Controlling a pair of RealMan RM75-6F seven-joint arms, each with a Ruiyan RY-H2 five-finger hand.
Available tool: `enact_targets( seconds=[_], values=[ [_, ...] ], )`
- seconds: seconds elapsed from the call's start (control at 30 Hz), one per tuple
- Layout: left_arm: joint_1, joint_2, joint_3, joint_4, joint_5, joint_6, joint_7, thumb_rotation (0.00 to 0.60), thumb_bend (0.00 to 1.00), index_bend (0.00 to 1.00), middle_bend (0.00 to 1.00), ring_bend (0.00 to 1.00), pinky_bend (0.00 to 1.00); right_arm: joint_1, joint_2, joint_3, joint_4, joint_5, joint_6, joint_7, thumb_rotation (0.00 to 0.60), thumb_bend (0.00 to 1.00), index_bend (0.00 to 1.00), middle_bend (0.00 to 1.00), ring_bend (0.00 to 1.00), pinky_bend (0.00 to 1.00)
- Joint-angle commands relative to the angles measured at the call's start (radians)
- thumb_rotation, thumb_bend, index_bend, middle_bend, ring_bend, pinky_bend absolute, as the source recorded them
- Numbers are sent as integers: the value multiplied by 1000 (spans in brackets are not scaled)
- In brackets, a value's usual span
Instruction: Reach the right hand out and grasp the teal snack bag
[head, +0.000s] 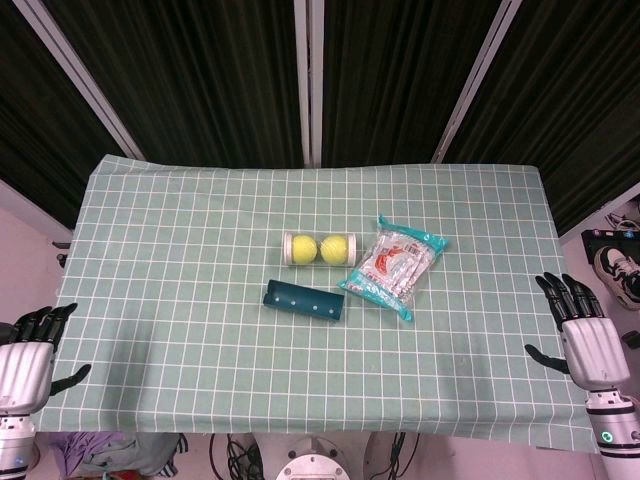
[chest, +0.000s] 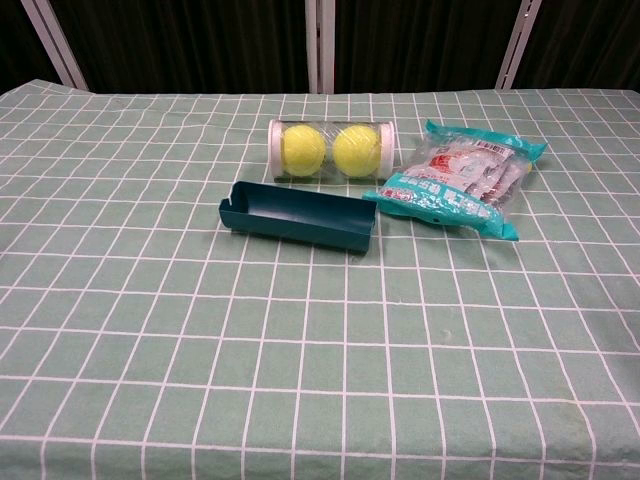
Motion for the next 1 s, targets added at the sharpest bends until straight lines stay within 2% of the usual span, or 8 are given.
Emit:
enact_targets(
  seconds=[0.03,0.3,0.4,0.53,0.73,0.83,1.0],
  values=[
    [0,-2,0,2,-2,-4,2,582,94,134,189,140,175,4,0,1,0,-2,-4,-1,600,2,0,67,0,100],
    [4,0,-2,-6,-4,-2,13,581,94,134,189,140,175,41,2,3,-2,-19,-48,0,600,2,0,66,0,100],
    [8,-2,-3,-11,-4,3,14,580,94,134,189,140,175,100,6,12,-7,-39,-119,-7,600,2,0,66,0,100],
    [13,-9,-2,-12,2,12,15,582,95,135,189,140,175,232,-9,55,-5,-16,-292,-24,600,2,0,63,0,99],
    [27,-14,6,-14,-6,14,14,582,94,135,189,140,175,423,-142,116,103,63,-528,-71,600,2,0,50,0,98],
    [36,-14,8,-12,-20,11,9,582,95,135,189,140,175,492,-230,125,192,104,-614,-103,600,1,0,48,0,85],
    [49,-12,12,-8,-40,7,-3,582,94,134,189,140,175,551,-313,118,286,156,-699,-115,600,1,0,36,0,65]
  ],
)
